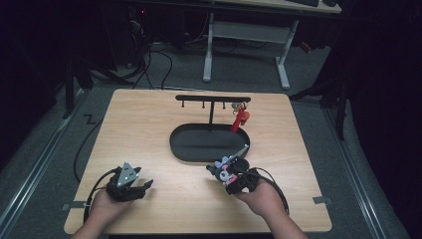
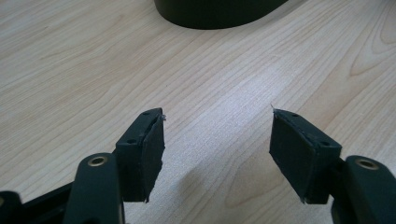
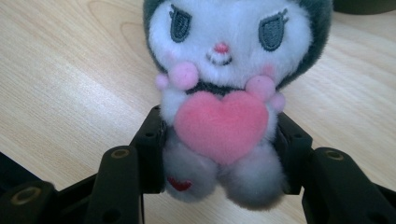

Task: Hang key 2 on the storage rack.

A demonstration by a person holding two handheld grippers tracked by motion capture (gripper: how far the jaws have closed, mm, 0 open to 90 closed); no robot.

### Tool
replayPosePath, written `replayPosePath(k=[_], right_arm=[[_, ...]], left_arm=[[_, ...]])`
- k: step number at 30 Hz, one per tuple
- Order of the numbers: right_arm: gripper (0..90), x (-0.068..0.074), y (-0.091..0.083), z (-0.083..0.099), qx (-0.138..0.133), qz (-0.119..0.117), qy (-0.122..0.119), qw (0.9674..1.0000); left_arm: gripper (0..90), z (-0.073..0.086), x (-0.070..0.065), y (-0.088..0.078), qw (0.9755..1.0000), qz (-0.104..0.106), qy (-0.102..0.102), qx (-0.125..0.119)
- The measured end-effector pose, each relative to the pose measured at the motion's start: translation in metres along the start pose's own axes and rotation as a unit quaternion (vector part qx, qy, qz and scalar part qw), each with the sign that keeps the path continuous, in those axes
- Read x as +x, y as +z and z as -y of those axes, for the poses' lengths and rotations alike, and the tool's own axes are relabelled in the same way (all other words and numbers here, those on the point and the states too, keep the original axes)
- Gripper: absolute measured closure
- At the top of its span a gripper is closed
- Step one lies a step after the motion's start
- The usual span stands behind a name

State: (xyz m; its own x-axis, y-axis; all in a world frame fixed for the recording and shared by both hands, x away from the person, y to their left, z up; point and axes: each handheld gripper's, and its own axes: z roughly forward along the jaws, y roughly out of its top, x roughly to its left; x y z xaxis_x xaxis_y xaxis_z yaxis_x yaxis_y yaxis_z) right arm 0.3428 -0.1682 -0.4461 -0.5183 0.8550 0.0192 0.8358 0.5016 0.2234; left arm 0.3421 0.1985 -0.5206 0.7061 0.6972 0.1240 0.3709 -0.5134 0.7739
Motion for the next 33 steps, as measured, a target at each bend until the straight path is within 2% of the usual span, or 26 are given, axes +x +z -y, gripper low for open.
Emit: replayPosePath(k=[4, 9, 13, 14, 15, 21, 25, 26, 33], right_arm=[[49.2, -0.006, -0.009, -0.001, -0.007, 0.0, 0.008, 0.9999], [49.2, -0.012, -0.024, -0.006, -0.018, 0.005, 0.006, 0.9998], [49.1, -0.018, -0.035, -0.011, -0.024, 0.01, 0.017, 0.9995], [49.2, -0.018, -0.037, -0.011, -0.023, 0.01, 0.031, 0.9992], [49.2, -0.02, -0.038, -0.012, -0.025, 0.011, 0.02, 0.9994], [49.1, -0.025, -0.049, -0.021, -0.03, 0.011, 0.026, 0.9991], [49.1, -0.025, -0.056, -0.029, -0.035, 0.011, 0.021, 0.9991], [49.1, -0.024, -0.058, -0.031, -0.035, 0.007, 0.028, 0.999], [49.1, -0.022, -0.069, -0.055, -0.047, 0.013, 0.014, 0.9987]], left_arm=[[35.5, 0.0, 0.001, -0.001, 1.0, -0.001, -0.001, -0.002], [35.3, 0.0, 0.0, 0.0, 1.0, -0.001, 0.0, -0.002], [35.1, 0.0, 0.001, 0.0, 1.0, 0.0, 0.001, -0.002], [35.1, 0.0, 0.001, 0.0, 1.0, -0.001, 0.001, -0.002], [35.1, 0.0, 0.001, 0.0, 1.0, -0.001, -0.001, -0.003], [35.1, 0.0, 0.001, -0.001, 1.0, 0.0, 0.001, -0.002], [35.1, 0.0, 0.001, -0.001, 1.0, 0.0, 0.001, 0.0], [35.1, 0.0, 0.001, -0.001, 1.0, 0.001, 0.001, 0.001], [35.1, 0.001, 0.001, -0.001, 1.0, 0.001, 0.001, 0.002]])
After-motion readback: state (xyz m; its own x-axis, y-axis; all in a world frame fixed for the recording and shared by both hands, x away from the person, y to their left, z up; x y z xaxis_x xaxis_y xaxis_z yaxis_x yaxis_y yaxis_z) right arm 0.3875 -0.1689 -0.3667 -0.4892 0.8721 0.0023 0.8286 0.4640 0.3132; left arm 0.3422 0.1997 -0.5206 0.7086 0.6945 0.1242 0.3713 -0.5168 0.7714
